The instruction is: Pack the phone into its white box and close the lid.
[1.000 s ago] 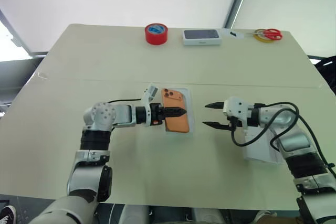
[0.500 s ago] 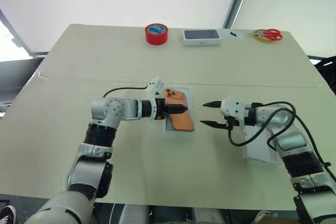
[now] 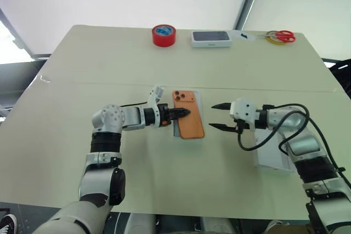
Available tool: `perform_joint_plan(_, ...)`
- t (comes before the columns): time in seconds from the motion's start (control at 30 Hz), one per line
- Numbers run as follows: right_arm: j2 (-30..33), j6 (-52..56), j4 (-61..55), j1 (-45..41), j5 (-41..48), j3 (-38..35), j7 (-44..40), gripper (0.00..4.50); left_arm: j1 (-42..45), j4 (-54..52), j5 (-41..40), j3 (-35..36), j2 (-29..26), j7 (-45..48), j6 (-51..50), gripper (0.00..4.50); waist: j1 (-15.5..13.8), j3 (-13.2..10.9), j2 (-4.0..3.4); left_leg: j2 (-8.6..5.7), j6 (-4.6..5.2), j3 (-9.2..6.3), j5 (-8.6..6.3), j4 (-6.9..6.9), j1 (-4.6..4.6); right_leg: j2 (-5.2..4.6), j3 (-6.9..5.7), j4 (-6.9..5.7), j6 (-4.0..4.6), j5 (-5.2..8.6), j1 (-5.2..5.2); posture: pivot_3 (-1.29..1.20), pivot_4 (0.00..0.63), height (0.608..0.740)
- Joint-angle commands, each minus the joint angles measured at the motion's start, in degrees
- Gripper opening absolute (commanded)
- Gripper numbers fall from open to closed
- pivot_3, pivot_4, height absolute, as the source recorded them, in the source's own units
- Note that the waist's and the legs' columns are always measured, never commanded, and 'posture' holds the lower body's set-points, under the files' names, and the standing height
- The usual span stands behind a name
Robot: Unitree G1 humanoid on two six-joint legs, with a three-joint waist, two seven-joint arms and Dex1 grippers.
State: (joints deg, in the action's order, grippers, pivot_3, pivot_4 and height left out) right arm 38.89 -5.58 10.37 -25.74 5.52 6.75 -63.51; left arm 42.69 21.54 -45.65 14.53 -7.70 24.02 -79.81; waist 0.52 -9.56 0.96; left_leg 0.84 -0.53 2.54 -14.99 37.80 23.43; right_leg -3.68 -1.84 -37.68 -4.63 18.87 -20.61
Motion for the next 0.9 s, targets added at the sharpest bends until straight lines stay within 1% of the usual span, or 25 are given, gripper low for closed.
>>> perform_joint_plan(0.03, 0.1, -1.0, -1.0, -1.2, 0.2, -0.3, 0.1, 3.03, 1.7, 0.3, -0.9, 2.5, 0.5, -0.9, -1.4, 0.97, -0.1, 0.0, 0.0, 0.0, 0.0, 0.0, 0.0, 0.0, 0.0, 0.0, 0.0, -0.03, 0.0, 0.0, -0.02, 0.0, 0.15, 0.74)
perform_joint_plan(0.27, -0.1, -1.1, -0.7, -1.2, 0.0, -0.2, 0.3, 3.03, 2.6, 0.6, -1.2, 4.5, 1.4, -1.3, -1.5, 0.97, 0.0, 0.0, 0.0, 0.0, -0.01, 0.01, 0.0, 0.0, 0.0, 0.0, 0.0, -0.04, 0.0, 0.0, -0.03, 0.0, 0.15, 0.74)
perform_joint_plan(0.37, -0.2, -1.1, -1.0, -1.0, 0.0, -0.2, 0.4, 3.03, 2.4, -1.5, -0.7, 2.5, 0.8, 0.4, -0.2, 0.17, -0.1, 0.0, 0.01, 0.0, -0.01, 0.01, 0.0, 0.0, 0.0, 0.0, 0.0, -0.05, 0.0, 0.0, -0.03, 0.0, 0.15, 0.74)
perform_joint_plan(0.4, -0.2, -1.0, -1.1, -1.0, 0.0, -0.2, 0.5, 3.03, 2.3, -1.8, -0.4, 1.8, 0.5, 0.8, 0.2, 0.04, -0.1, 0.0, 0.0, 0.0, -0.01, 0.0, 0.0, 0.02, 0.0, 0.0, 0.0, -0.05, 0.0, 0.0, -0.02, 0.0, 0.15, 0.74)
perform_joint_plan(0.57, -0.1, -1.0, -1.2, -0.9, 0.0, -0.3, 0.6, 3.03, 2.1, -2.4, -0.9, 1.1, -0.1, 2.1, -0.4, 0.04, 0.1, 0.0, 0.0, 0.0, -0.02, 0.01, 0.0, 0.01, -0.01, 0.01, 0.0, -0.06, 0.0, 0.0, -0.03, 0.0, 0.15, 0.74)
perform_joint_plan(0.63, -0.1, -1.1, -1.2, -0.8, -0.1, -0.2, 0.7, 3.03, 3.3, -0.2, -1.6, 3.2, 0.1, 1.4, -1.2, 0.04, 0.1, 0.0, 0.01, 0.0, -0.02, 0.01, 0.0, 0.01, 0.0, 0.01, 0.0, -0.06, 0.0, 0.0, -0.04, 0.0, 0.15, 0.74)
perform_joint_plan(0.7, -0.2, -1.1, -1.2, -0.8, -0.2, -0.2, 0.8, 3.03, 4.0, 1.3, -1.0, 3.1, -0.4, 1.9, -0.5, 0.04, 0.0, 0.0, 0.01, 0.0, -0.02, 0.02, 0.0, 0.02, 0.0, 0.0, 0.01, -0.07, 0.0, 0.0, -0.03, 0.0, 0.15, 0.74)
perform_joint_plan(0.9, -0.4, -1.2, -1.2, -0.9, -0.4, 0.0, 1.1, 3.03, 6.6, 5.9, 1.1, 0.2, -2.7, 5.8, 2.1, 0.04, -0.1, 0.0, 0.02, 0.0, -0.02, 0.01, 0.0, 0.03, 0.01, 0.0, 0.0, -0.07, 0.0, 0.0, -0.04, 0.0, 0.15, 0.74)
